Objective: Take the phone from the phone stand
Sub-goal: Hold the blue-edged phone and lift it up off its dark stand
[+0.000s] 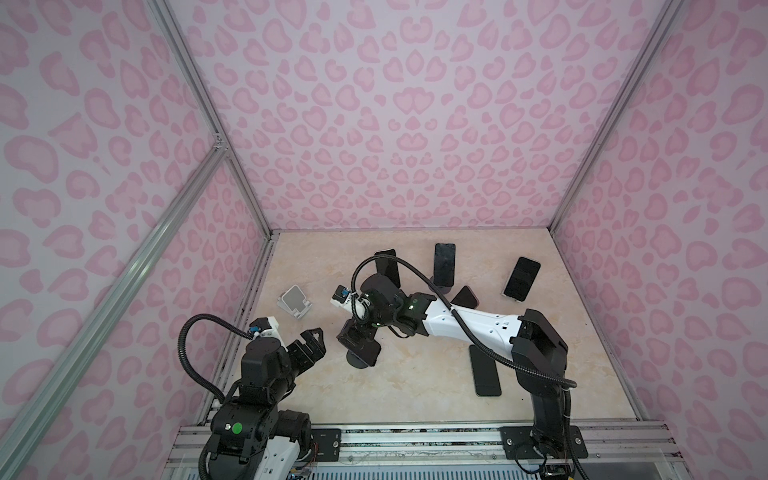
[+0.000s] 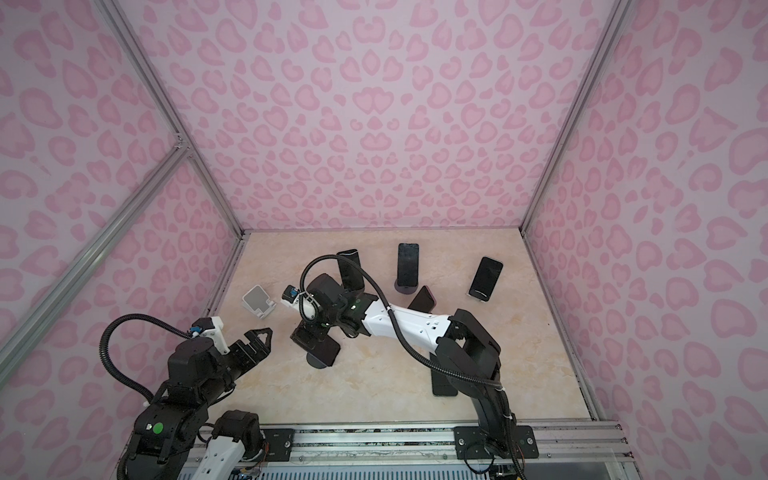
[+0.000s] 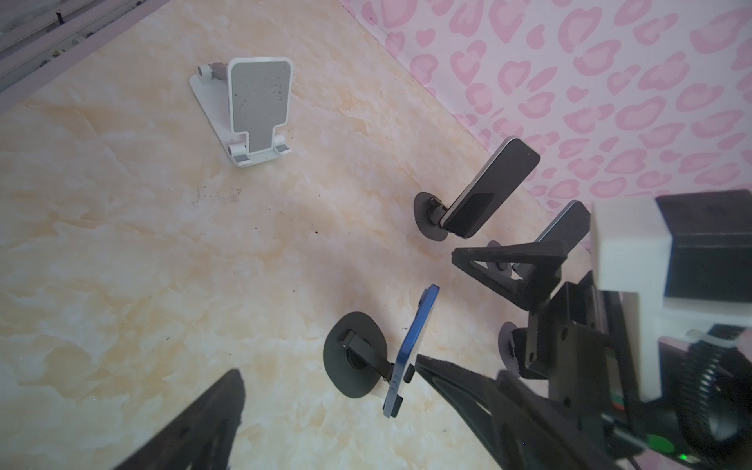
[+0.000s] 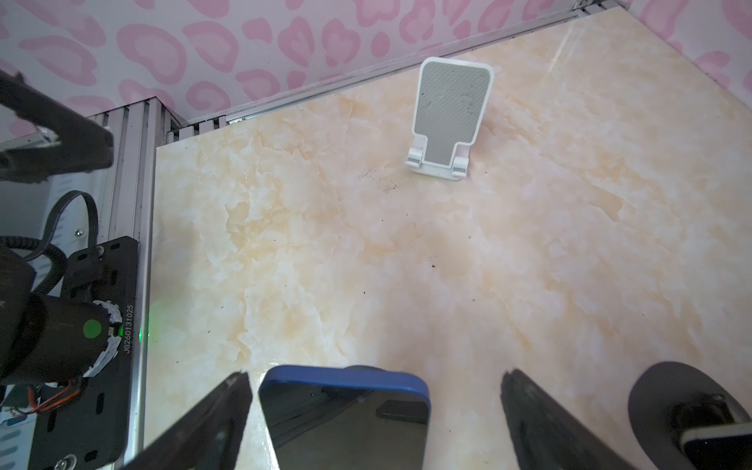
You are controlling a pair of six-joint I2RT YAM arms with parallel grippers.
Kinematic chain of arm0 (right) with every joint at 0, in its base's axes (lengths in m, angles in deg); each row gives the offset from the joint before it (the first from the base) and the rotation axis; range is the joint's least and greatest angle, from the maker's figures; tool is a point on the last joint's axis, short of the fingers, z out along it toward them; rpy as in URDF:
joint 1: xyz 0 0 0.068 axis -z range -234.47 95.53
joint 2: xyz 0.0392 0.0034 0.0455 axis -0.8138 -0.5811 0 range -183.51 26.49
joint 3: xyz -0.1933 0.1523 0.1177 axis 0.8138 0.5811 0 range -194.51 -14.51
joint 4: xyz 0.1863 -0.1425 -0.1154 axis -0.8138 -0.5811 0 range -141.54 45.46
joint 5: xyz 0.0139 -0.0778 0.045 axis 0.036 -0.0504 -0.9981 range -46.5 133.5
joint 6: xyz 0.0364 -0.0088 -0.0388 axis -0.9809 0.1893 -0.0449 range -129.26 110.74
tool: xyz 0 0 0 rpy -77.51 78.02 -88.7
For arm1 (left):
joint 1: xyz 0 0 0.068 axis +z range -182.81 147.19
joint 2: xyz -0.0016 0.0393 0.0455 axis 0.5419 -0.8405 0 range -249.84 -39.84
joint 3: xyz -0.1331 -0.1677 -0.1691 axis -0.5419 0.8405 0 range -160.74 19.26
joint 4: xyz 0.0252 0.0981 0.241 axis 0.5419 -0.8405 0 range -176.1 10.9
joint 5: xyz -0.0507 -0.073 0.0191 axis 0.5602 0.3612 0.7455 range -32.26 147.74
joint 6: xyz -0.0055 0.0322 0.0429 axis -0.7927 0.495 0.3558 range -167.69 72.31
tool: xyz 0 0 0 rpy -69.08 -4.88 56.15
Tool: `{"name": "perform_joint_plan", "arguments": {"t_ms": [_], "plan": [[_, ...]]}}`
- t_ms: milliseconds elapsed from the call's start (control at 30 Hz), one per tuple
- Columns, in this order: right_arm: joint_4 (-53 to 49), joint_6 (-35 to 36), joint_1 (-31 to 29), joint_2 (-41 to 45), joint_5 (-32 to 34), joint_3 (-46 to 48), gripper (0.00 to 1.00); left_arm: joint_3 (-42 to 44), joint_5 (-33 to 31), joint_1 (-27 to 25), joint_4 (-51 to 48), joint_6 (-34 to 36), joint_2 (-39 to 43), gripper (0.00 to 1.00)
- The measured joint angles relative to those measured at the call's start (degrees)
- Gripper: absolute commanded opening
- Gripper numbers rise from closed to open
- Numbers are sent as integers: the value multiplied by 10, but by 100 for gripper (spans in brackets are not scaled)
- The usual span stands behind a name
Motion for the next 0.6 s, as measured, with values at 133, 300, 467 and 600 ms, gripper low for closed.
{"name": "perform_joint_plan", "arguments": {"t_ms": [133, 300, 467, 600], "plan": [[0, -4, 0, -6, -4, -1, 98, 0, 0, 0, 0, 1, 0, 97], [0, -10, 0, -8, -8, -1, 98, 0, 0, 0, 0, 4, 0, 97], [4, -21, 0, -8, -4, 1, 98, 0, 0, 0, 0, 4, 0, 96], [14, -30, -8, -9, 10, 7, 98, 0, 0, 0, -1, 4, 0, 96]]}}
